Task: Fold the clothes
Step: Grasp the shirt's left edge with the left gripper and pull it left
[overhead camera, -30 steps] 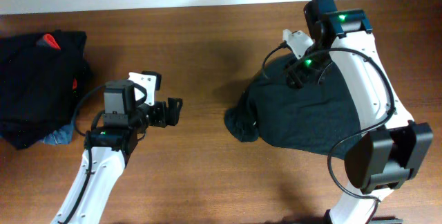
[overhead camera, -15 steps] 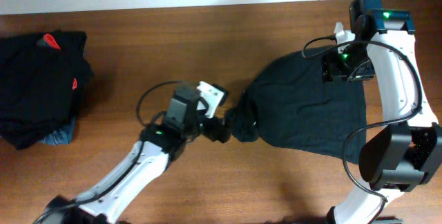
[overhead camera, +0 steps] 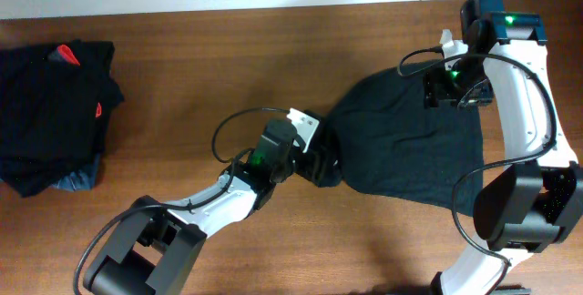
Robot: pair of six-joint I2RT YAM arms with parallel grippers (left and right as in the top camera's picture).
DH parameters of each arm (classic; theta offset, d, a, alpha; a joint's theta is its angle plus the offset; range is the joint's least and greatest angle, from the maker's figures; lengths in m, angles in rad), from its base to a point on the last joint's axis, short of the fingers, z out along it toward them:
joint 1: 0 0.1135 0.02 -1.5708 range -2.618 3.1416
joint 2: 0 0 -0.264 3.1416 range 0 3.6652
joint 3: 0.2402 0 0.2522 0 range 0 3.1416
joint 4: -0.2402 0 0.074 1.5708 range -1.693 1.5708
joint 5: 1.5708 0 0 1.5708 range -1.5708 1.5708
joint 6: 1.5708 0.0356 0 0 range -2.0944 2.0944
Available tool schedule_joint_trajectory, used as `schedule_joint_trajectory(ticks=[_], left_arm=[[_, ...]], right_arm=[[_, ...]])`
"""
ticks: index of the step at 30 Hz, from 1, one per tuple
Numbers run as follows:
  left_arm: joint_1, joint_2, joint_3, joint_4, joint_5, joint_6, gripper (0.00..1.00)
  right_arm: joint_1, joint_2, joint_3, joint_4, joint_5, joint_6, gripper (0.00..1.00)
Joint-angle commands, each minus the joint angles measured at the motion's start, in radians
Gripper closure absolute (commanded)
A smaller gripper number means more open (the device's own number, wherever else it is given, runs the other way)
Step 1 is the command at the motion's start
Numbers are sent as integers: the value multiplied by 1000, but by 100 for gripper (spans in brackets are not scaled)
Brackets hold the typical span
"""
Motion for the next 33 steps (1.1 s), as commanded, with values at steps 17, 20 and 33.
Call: schedule_joint_trajectory(ticks=[17,20,33], left_arm=[[-48,10,11,125,-21,58,49],[-68,13,11,124,-21,58,49],[-12,13,25,208,-204,72,100]], right_arm=[[-5,3,-5,-1,-7,8,32],[-5,3,-5,-1,-7,8,32],[-5,3,-5,-2,-7,8,32]])
